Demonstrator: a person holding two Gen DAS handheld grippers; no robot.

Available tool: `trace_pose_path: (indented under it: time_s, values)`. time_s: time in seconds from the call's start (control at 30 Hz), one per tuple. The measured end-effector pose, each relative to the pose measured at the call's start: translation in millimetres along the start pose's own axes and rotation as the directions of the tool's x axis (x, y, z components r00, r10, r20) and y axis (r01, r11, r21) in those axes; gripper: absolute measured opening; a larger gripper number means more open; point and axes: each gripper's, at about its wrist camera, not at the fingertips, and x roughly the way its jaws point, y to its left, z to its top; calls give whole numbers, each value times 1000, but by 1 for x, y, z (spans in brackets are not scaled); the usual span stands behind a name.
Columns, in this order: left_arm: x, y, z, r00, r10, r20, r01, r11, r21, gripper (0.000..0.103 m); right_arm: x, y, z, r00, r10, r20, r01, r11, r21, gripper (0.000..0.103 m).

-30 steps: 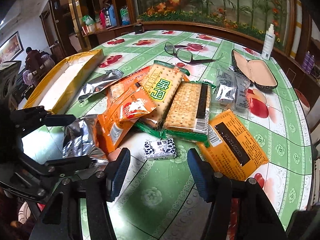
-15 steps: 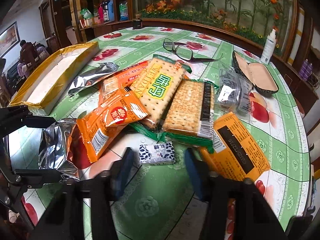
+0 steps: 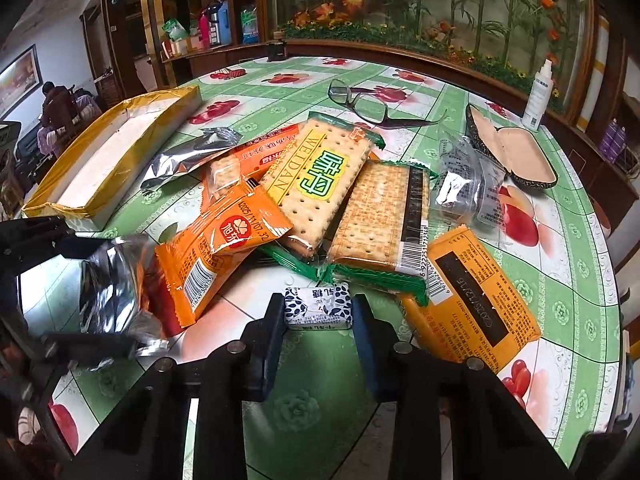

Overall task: Organize snacks
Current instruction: 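Grasp the white-and-blue milk candy with the right gripper while the left gripper lifts the foil bag, then carry both snacks over the white tray and open both grippers to drop them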

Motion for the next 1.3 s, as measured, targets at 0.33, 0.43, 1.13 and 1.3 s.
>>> trace_pose_path:
  time_s: [0.33,0.43,1.13,1.3]
  values:
    - [-14,6,4,998,-38,48,39,999,-36,70,-13,-3,3,997,52,57,-54,998,28,35]
    - [-23,7,7,996,-42,77,46,998,-42,70,-17,-3,4,995,64,74,-67,997,33,35]
    - [-92,69,4,971,73,230,-26,980,-198,71,-34,12,26,974,178,141,-189,979,71,35]
    - [-106,93,-3,962,119,245,-57,968,-246,71,-33,33,47,964,222,144,-229,973,38,35]
